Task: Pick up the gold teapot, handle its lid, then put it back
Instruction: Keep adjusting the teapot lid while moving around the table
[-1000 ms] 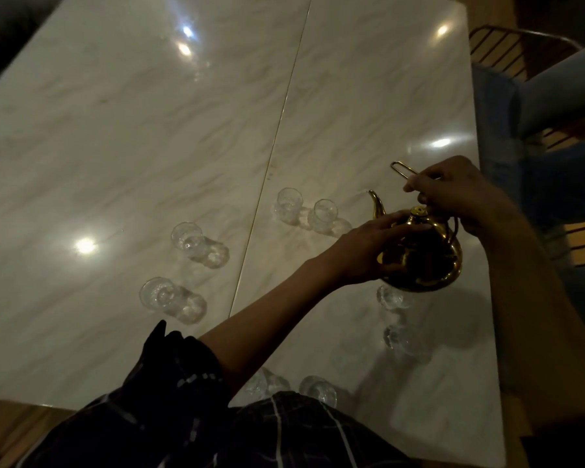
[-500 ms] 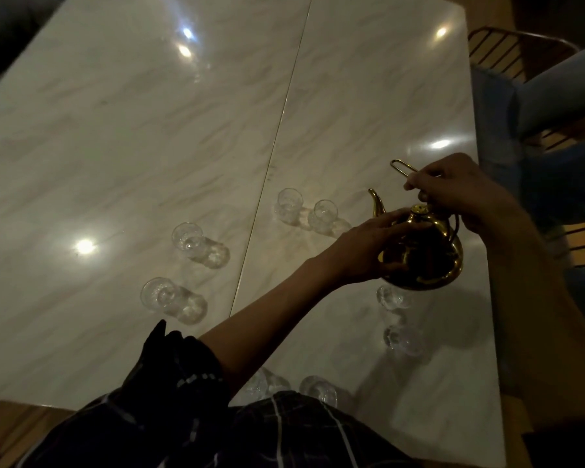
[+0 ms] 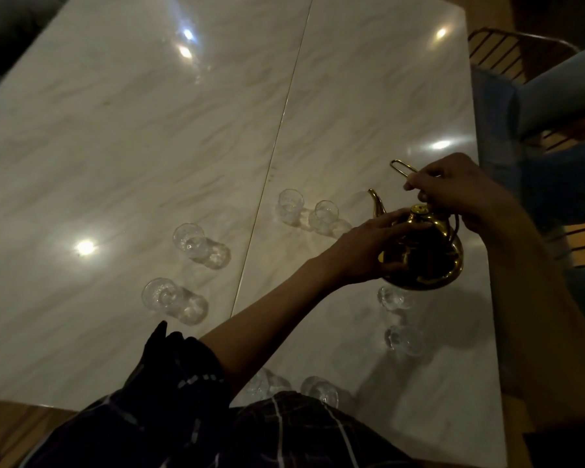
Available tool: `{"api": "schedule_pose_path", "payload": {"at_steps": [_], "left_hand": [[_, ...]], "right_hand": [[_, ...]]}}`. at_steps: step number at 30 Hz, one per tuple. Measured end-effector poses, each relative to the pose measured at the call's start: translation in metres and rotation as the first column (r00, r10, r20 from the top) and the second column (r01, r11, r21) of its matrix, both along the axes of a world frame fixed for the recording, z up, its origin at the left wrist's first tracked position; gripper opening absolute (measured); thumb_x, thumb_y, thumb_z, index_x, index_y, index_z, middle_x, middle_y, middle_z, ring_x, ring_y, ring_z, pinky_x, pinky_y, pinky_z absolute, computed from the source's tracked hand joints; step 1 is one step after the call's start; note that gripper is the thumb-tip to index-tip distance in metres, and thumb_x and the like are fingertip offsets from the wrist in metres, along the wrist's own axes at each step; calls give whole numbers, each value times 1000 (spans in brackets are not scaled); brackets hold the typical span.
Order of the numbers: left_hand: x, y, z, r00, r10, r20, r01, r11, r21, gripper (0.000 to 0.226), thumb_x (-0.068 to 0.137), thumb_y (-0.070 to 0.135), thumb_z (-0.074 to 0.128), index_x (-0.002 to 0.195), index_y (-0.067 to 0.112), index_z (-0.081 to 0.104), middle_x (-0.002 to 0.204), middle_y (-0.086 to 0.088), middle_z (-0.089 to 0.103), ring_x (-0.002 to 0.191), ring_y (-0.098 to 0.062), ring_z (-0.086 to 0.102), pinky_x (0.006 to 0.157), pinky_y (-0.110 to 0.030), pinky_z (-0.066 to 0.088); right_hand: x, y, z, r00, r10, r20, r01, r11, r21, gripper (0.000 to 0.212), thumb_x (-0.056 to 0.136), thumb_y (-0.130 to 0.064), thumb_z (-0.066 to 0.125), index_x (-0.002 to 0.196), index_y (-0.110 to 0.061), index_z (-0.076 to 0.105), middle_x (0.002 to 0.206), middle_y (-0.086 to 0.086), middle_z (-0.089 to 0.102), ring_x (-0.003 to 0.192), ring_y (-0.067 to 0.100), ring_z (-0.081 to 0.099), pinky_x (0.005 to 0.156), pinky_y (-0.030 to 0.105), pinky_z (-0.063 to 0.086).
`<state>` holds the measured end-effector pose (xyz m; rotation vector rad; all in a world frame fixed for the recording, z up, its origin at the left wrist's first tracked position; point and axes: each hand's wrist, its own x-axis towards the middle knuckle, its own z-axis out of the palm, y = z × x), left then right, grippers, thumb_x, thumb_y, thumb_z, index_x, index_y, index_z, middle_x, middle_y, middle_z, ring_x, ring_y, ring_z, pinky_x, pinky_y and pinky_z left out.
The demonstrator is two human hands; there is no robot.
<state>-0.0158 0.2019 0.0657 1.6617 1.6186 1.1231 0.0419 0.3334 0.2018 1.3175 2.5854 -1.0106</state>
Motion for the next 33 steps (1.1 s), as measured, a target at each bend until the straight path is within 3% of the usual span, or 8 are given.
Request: {"api": "schedule_pose_path", "payload": {"at_steps": [12, 33], "left_hand": [[2, 5, -3, 1000, 15, -2, -15, 1000, 18, 76, 89, 22, 79, 156, 25, 43, 168, -8, 28, 135, -29, 55, 93, -41, 59], [3, 5, 0, 1000, 21, -7, -21, 999, 27, 74, 91, 21, 77, 156, 22, 43, 168, -11, 29, 138, -32, 53, 95, -40, 58]], "right_hand": [[1, 1, 4, 1000, -3, 1, 3, 1000, 3, 22, 96, -19, 57, 105, -4, 71, 80, 1, 60, 75, 10, 58, 57, 23, 42], [3, 5, 4, 1000, 2, 21, -1, 1000, -3, 22, 95, -20, 58, 107, -5, 70, 84, 6, 62, 77, 13, 60, 58, 24, 44]]}}
